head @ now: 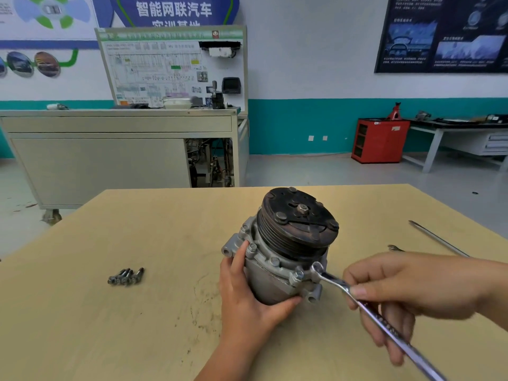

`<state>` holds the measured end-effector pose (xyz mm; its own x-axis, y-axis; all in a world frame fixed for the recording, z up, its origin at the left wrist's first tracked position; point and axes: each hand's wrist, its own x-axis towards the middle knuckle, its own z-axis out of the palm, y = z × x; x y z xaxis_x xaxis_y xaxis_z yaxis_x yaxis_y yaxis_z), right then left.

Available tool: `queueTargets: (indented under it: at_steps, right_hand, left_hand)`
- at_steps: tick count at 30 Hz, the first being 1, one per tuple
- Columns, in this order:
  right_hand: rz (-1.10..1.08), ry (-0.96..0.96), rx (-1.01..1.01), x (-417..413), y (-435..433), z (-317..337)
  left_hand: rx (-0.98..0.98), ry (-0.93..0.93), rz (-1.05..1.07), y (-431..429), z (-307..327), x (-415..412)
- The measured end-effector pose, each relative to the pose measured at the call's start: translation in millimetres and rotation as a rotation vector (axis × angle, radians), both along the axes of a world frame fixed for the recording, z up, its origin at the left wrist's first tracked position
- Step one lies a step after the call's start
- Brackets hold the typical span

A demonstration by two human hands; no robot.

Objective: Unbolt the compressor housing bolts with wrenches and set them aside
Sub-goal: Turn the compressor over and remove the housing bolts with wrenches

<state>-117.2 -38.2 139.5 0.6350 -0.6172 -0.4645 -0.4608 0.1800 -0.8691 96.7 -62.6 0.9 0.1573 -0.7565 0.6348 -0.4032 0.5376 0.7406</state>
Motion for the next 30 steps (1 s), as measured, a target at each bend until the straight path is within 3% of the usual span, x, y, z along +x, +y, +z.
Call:
queueTargets:
  at_steps: [3, 8, 16, 19, 21, 23, 25, 27, 30]
  right_hand:
    - [-0.090, -0.174, 0.131, 14.3, 12.2, -7.7]
    - [-0.215, -0.260, 0.132, 33.9, 20.1, -10.0]
    - [-0.168, -0.176, 0.086, 31.5, 18.9, -12.8]
    - [-0.060, -0.058, 0.069, 28.9, 9.7, -5.7]
    - [-0.008, 0.126, -0.150, 23.5, -3.5, 0.8]
    - [-0.008, 0.318, -0.533, 17.7, -18.4, 6.2]
    - [-0.038, 0.358, -0.745, 14.3, -26.7, 7.5]
    - [-0.035, 0.281, -0.623, 7.3, -24.2, 0.5]
    - [0.030, 0.084, -0.175, -0.6, -7.9, -5.7]
  left_hand:
    - [-0.030, 0.005, -0.002, -1.9, -1.9, -0.1]
    - [-0.075, 0.019, -0.020, -7.4, -8.1, 2.3]
    - [-0.080, 0.048, -0.041, -11.5, -10.7, 4.5]
    - [-0.067, 0.051, -0.066, -11.7, -10.1, 7.3]
    - [-0.059, 0.046, -0.093, -13.0, -8.9, 9.8]
    - [-0.048, 0.048, -0.118, -14.2, -8.0, 11.4]
    - [-0.033, 0.041, -0.125, -14.2, -8.4, 11.8]
    - [-0.008, 0.046, -0.125, -13.9, -9.5, 11.8]
    - [0.009, 0.051, -0.126, -14.6, -11.8, 11.5]
